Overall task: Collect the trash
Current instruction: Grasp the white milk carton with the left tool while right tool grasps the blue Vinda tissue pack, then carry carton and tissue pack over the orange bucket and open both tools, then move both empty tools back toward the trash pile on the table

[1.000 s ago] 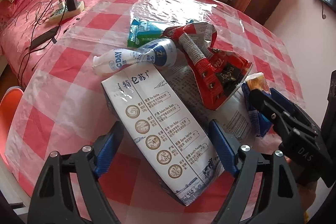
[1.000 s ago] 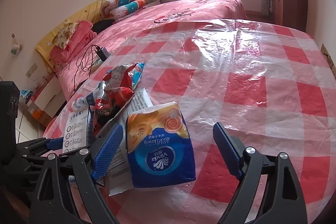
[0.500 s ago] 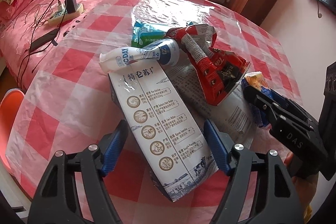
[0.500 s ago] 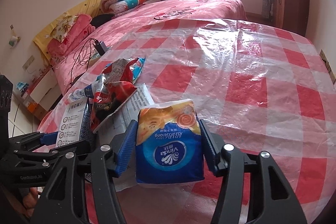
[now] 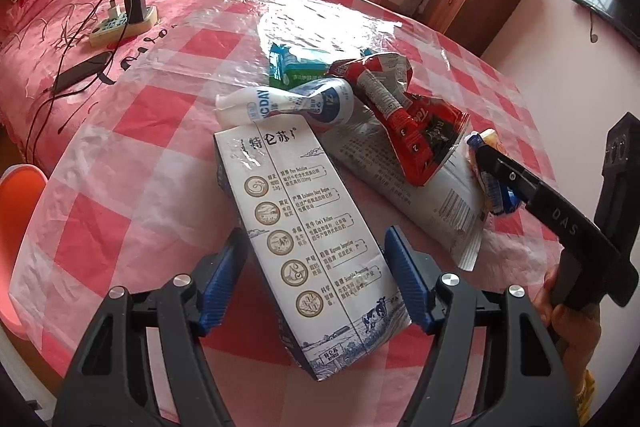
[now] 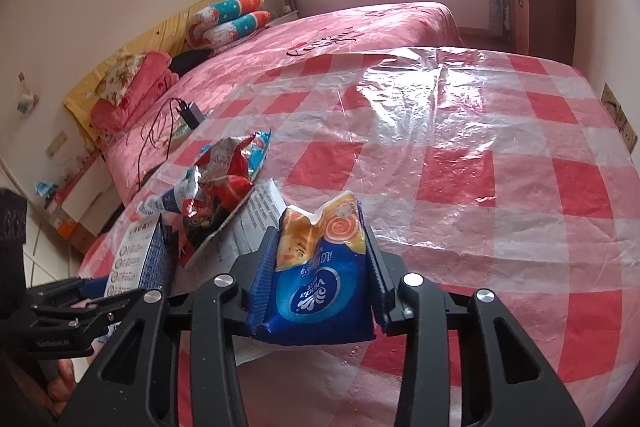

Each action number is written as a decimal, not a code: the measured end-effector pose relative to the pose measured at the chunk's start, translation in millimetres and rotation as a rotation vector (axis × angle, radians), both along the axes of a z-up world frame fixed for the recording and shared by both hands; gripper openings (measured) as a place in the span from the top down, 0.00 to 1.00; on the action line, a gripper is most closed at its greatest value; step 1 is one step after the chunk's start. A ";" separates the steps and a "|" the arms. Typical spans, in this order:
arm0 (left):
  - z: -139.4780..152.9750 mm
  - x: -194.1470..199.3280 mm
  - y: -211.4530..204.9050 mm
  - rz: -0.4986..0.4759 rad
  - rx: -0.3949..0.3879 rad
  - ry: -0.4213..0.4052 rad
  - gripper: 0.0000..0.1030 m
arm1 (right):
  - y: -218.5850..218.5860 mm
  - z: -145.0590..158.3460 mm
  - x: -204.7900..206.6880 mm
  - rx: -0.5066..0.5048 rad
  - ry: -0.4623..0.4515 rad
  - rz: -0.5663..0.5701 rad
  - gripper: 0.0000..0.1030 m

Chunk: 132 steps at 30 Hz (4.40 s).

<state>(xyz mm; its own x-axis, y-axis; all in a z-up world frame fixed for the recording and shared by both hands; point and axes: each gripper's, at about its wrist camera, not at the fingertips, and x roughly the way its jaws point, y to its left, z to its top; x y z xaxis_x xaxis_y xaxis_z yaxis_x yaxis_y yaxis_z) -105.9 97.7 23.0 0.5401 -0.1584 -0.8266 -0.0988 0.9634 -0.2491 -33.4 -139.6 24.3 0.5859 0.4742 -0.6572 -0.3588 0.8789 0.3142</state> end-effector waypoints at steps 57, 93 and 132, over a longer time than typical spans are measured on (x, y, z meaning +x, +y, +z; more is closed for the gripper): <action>-4.7 -105.8 265.2 0.347 -0.130 -0.166 0.31 | 262.0 43.4 -55.5 0.279 0.218 0.494 0.67; -49.6 -137.7 326.4 0.555 -0.085 -0.149 0.17 | 314.5 22.5 -82.4 0.123 0.120 0.504 0.14; 11.4 -94.1 207.4 0.294 0.042 -0.206 0.17 | 199.2 49.6 -96.6 0.033 -0.182 0.349 0.11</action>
